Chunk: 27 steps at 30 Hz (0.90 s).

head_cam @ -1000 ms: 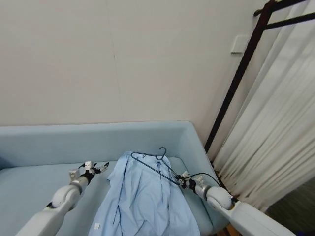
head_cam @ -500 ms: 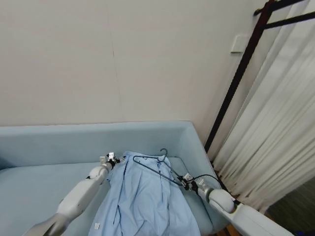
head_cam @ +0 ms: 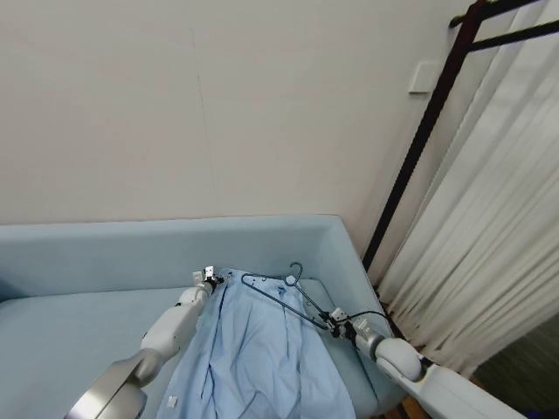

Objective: Pick up the clothes from the sofa and hang them on the clothes hanger.

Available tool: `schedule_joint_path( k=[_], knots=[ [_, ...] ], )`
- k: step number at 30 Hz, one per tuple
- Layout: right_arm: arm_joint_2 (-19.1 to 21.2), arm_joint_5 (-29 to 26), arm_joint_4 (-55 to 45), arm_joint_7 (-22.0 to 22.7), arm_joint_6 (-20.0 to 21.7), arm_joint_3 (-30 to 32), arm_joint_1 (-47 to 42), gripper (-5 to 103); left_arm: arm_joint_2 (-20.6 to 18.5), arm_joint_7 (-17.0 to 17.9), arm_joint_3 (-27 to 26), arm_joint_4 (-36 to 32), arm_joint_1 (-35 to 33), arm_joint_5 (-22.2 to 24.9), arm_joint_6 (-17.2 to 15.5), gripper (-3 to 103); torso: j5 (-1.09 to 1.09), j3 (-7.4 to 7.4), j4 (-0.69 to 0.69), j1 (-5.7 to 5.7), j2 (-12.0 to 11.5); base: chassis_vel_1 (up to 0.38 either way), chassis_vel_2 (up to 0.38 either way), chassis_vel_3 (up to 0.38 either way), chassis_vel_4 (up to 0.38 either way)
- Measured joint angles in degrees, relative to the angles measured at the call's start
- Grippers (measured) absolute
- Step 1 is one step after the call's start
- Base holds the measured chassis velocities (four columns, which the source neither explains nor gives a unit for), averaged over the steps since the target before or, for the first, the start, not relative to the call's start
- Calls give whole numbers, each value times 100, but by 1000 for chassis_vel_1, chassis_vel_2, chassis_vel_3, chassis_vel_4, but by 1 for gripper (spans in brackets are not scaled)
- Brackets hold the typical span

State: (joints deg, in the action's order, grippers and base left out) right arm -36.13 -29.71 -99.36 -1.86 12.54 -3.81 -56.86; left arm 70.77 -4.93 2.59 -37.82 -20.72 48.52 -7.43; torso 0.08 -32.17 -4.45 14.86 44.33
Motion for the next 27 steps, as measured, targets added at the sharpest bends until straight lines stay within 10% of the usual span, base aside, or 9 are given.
schedule_joint_path(
  k=[27],
  knots=[
    [-60, 449, 299, -198, -216, -141, 238, 8, -47, -159, -2, -151, -245, -534, 115, 1, 0, 0, -2, 0, 0, 0, 0, 0, 0]
  ],
)
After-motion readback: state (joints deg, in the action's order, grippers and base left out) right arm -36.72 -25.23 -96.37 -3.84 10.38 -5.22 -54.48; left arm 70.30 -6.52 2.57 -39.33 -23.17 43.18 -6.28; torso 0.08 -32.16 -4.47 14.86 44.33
